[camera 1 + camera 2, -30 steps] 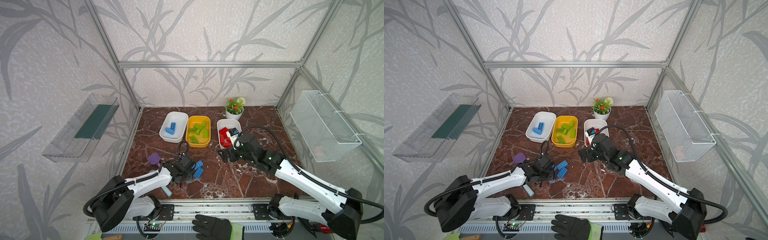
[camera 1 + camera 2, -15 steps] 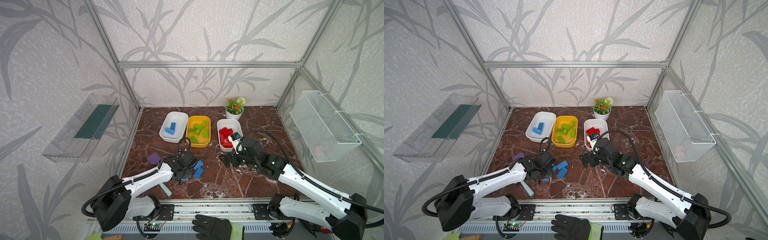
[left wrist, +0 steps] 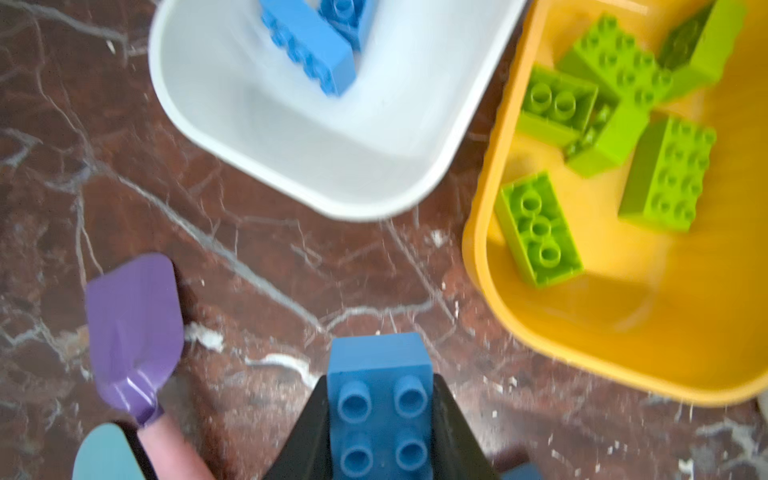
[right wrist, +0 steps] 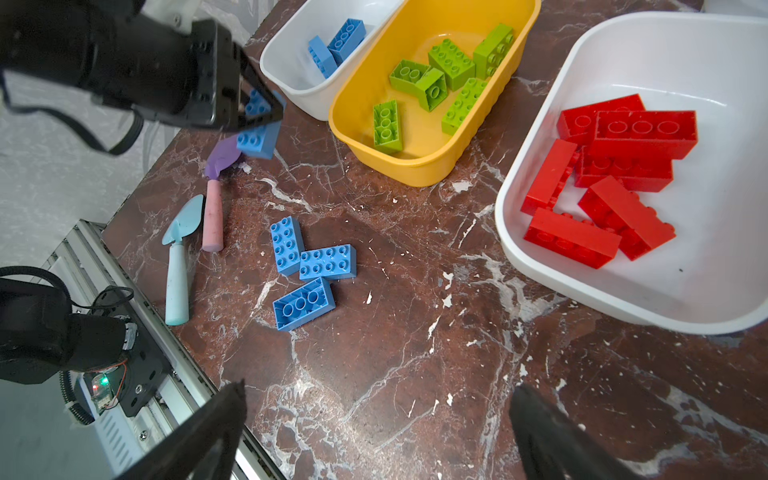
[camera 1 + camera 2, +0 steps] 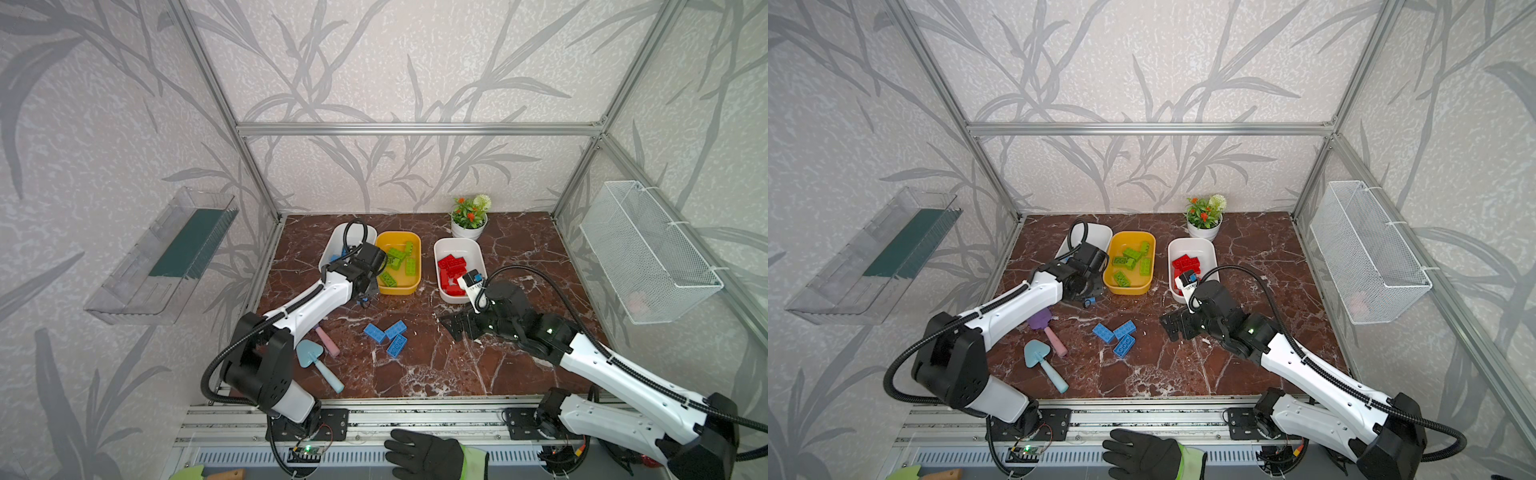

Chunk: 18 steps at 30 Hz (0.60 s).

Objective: Sort the legos into containers by color
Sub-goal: 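Carry the blue brick with the left gripper and drop it into the blue-brick tray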

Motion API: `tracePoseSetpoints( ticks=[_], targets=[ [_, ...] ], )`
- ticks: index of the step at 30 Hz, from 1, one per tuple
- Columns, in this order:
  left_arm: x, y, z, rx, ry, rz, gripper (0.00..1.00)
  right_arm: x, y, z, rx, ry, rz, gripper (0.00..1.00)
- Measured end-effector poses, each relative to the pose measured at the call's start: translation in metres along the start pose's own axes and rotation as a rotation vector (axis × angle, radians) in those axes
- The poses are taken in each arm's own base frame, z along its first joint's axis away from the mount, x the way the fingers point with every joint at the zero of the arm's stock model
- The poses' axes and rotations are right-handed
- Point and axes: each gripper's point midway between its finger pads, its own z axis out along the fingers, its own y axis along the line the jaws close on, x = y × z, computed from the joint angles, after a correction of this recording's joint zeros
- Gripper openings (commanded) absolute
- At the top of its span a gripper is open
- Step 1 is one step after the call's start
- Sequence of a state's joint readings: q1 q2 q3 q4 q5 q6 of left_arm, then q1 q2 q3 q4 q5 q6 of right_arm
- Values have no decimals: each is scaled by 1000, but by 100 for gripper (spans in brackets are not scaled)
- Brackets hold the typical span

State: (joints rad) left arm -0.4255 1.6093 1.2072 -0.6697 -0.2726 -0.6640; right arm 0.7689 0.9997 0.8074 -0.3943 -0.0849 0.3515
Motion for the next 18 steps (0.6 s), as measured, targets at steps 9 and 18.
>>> tracePoseSetpoints(
  ticks=[9, 18],
  targets=[
    [-106, -6, 64, -55, -38, -57, 18, 0, -9, 2, 18, 3, 19, 99],
    [-148, -7, 102, -94, -15, 0, 62, 5, -26, 11, 51, 31, 57, 99]
  ],
)
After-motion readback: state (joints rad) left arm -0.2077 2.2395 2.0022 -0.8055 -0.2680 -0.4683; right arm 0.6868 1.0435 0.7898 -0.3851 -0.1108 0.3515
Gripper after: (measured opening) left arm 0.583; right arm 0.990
